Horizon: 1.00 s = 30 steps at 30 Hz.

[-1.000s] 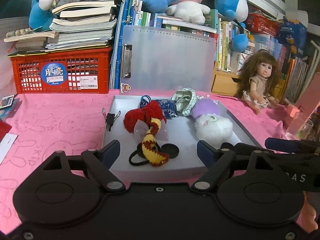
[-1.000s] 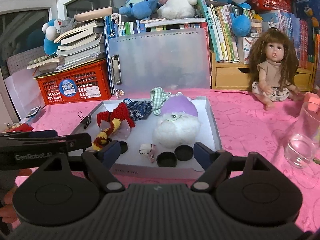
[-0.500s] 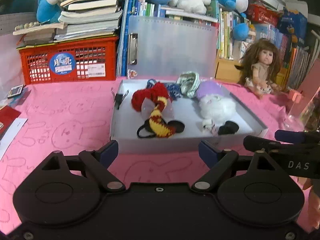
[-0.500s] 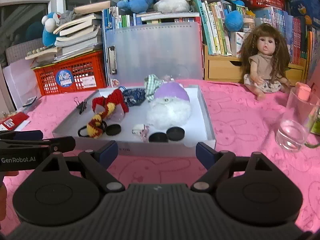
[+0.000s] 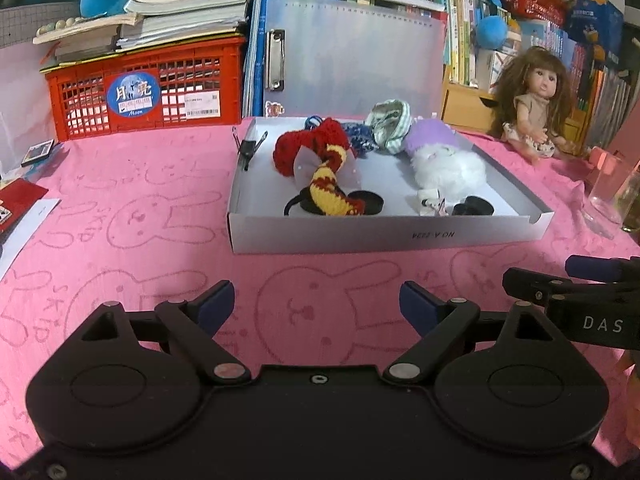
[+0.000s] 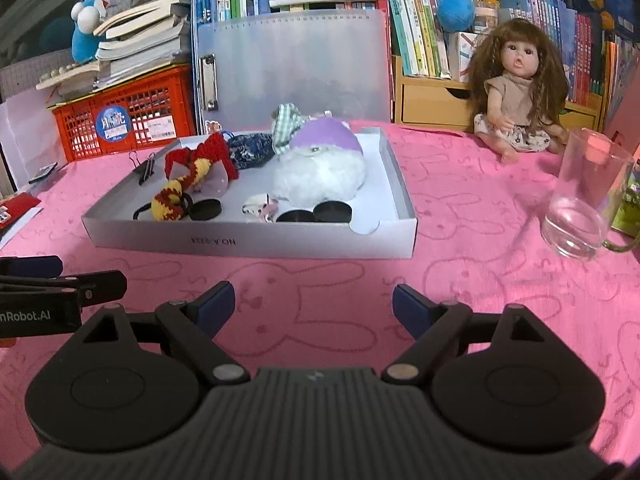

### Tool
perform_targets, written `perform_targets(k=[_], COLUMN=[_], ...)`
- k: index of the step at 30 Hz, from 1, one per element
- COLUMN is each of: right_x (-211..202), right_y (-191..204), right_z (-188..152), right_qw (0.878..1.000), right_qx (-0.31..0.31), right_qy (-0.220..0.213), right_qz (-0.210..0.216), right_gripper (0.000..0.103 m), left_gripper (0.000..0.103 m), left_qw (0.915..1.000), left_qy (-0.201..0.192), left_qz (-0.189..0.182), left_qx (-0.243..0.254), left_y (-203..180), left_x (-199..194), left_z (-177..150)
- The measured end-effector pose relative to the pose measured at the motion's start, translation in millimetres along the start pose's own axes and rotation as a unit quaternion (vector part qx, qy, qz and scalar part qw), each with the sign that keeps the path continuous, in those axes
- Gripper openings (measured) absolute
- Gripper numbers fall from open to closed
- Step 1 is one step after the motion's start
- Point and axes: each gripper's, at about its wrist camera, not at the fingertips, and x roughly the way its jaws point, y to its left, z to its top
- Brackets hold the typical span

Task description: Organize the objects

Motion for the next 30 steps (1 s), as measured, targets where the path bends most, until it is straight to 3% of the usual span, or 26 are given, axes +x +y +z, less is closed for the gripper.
perform_targets(k=[17,30], right_x=[9.9,15.6], right_y=[1.3,3.9], right_z=[-9.4,-6.5], right_qw=[1.0,0.999], right_qx=[-0.008,-0.013], right_qy=[0.016,0.028], right_qz=[-0.025,-0.045], right_gripper=[0.101,0.103], left_gripper=[0.098,0.103], left_qw=[0.999,0.9988], left_qy=[0.01,0.017], left_qz=[0.041,0.045], left_qx=[0.015,0.003], left_y=[-2.6,0.7], left_x=[11.6,14.8], left_z=[-9.6,-8.6])
